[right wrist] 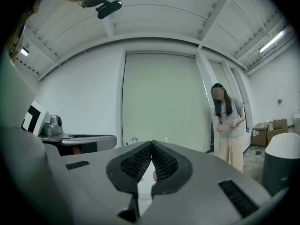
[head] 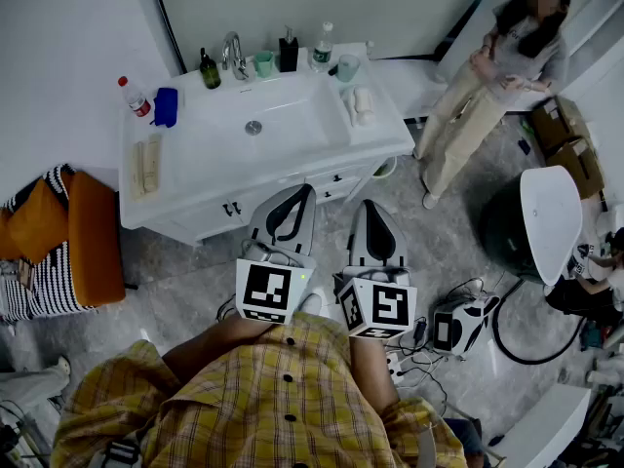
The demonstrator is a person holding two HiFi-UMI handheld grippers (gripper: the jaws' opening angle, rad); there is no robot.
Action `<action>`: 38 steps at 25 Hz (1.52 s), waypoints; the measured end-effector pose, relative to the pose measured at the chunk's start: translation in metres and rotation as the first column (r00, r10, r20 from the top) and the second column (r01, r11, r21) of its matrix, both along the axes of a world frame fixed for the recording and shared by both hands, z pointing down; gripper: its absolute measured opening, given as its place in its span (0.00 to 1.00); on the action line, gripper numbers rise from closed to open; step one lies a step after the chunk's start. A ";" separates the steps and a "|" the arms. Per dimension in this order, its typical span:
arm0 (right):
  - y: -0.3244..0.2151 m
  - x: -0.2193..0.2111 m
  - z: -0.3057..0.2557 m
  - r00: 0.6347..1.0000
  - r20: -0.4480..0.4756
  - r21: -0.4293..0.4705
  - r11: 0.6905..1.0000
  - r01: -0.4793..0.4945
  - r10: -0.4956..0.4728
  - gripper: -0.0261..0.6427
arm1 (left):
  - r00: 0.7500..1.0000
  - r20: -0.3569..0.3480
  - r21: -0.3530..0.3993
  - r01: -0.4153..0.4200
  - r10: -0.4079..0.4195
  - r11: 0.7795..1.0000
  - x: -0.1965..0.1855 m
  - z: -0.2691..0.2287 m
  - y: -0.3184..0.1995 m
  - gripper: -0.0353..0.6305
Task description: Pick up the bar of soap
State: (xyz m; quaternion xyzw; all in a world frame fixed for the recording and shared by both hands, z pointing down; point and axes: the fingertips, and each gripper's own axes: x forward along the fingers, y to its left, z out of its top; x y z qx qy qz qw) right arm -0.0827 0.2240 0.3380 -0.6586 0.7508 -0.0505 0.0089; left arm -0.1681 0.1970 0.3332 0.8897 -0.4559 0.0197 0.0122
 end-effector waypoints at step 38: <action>0.025 0.116 0.038 0.995 0.098 -0.038 0.999 0.011 -0.007 0.07 | 0.995 0.069 -0.031 0.068 -0.066 0.997 0.089 0.029 0.017 0.07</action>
